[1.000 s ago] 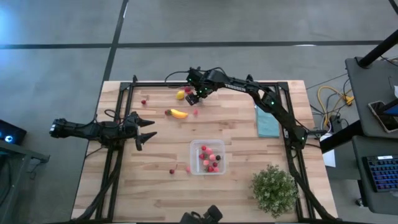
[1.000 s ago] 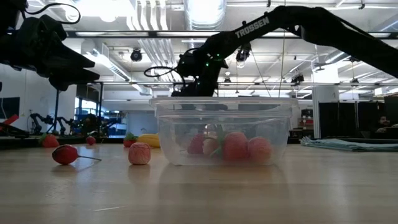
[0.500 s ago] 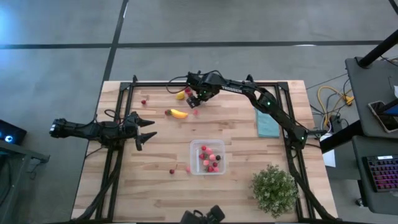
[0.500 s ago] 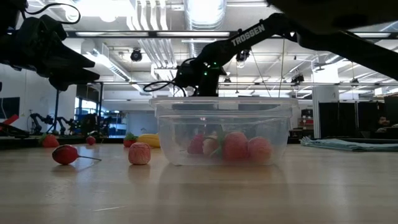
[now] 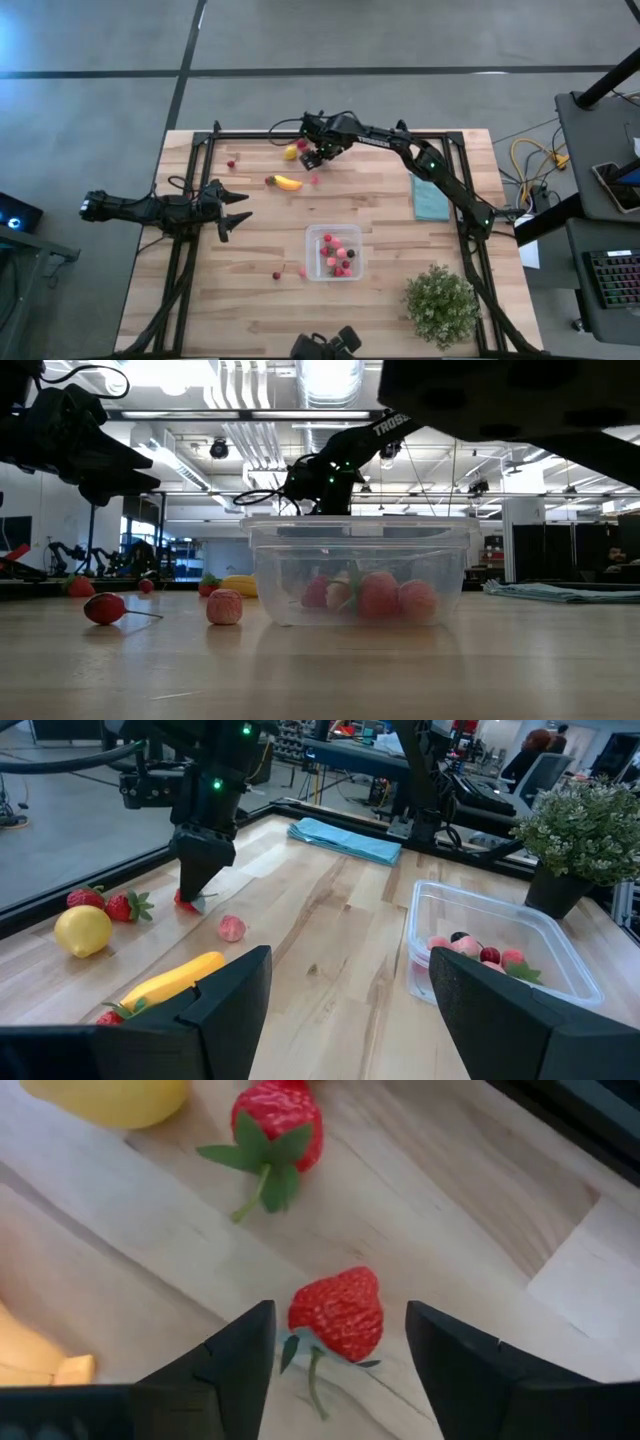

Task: Pick and placing Produce into tupperware
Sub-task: Put the red strawberry into the transparent bin

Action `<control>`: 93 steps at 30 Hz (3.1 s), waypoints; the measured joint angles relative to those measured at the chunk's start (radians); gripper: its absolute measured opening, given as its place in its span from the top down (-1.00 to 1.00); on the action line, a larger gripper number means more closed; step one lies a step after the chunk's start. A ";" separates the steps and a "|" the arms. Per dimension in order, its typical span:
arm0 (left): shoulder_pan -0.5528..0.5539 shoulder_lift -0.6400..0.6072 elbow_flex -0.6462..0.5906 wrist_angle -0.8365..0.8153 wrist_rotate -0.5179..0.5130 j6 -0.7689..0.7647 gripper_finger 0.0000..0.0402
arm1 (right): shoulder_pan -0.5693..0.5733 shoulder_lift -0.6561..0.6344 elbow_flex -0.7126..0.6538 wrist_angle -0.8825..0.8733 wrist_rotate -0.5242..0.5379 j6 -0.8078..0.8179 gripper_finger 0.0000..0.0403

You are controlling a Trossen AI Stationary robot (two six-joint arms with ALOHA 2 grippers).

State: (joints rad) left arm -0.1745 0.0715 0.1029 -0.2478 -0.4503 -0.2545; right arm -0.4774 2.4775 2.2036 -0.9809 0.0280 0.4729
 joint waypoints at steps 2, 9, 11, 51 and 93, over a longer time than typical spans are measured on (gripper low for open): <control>0.000 0.000 0.000 0.000 0.000 0.000 -0.29 | -0.001 0.004 0.000 0.000 0.000 -0.001 -0.02; 0.000 0.000 0.000 0.000 0.000 0.000 -0.29 | -0.003 0.021 -0.001 -0.002 -0.027 0.011 -0.03; 0.000 0.000 0.000 0.000 0.000 0.000 -0.29 | -0.002 0.021 -0.001 0.000 -0.028 0.014 -0.04; 0.000 0.000 0.000 0.000 0.000 0.000 -0.29 | -0.015 0.019 -0.001 0.023 -0.046 0.077 0.01; 0.000 0.000 0.000 0.000 0.000 0.000 -0.29 | -0.094 -0.002 0.149 -0.041 -0.115 0.041 0.36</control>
State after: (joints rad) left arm -0.1745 0.0715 0.1030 -0.2476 -0.4503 -0.2543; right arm -0.5716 2.4755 2.3530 -1.0216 -0.0872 0.5134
